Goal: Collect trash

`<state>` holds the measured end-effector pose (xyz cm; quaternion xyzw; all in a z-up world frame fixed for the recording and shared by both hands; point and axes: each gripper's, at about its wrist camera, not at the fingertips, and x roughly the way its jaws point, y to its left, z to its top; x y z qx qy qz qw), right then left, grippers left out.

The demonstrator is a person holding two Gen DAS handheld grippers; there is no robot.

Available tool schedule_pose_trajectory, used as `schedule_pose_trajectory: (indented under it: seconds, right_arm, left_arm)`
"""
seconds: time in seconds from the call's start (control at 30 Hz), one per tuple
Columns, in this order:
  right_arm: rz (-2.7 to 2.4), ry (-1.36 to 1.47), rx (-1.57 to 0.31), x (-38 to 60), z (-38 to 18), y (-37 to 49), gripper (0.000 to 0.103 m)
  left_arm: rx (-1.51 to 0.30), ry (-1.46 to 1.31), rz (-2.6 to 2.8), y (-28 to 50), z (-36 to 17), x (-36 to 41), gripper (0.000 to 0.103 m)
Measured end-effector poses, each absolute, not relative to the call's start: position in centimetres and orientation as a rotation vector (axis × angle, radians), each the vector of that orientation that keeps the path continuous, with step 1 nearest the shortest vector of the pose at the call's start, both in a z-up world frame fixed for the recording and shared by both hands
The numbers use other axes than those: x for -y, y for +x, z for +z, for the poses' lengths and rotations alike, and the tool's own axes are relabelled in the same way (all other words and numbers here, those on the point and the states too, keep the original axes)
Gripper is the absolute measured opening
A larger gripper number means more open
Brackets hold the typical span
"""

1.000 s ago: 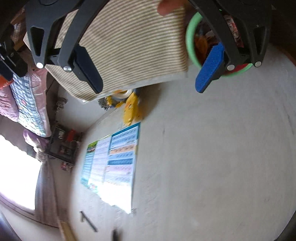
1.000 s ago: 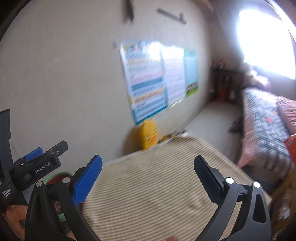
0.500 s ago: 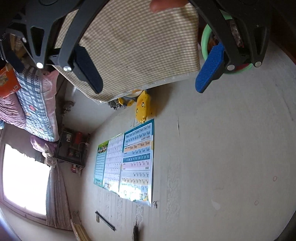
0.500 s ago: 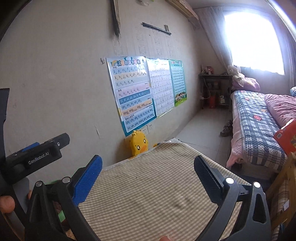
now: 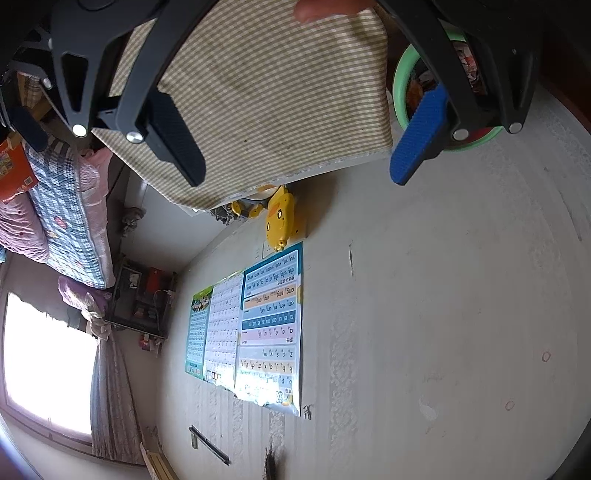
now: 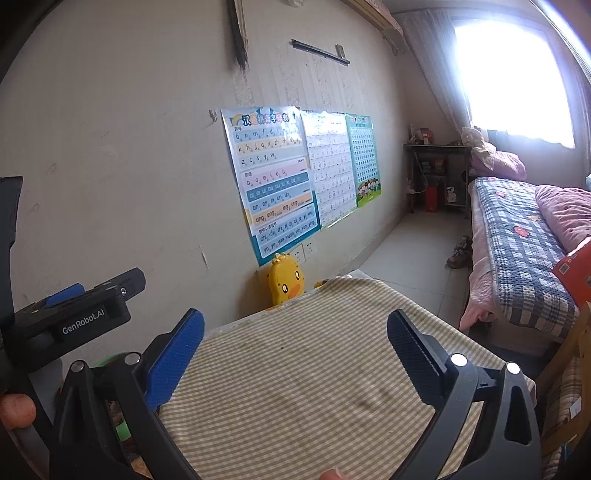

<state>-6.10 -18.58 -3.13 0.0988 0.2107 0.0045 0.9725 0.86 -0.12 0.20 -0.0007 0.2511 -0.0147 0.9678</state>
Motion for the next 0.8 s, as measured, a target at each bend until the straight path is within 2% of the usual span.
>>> schedule_pose_trajectory:
  seconds: [0.8]
  right_arm:
    - [0.016,0.201,-0.449,18.05,-3.55,-5.46,0.095]
  left_arm:
    - [-0.533,-0.012,-0.010,1.37,-0.25,-0.54,0.098]
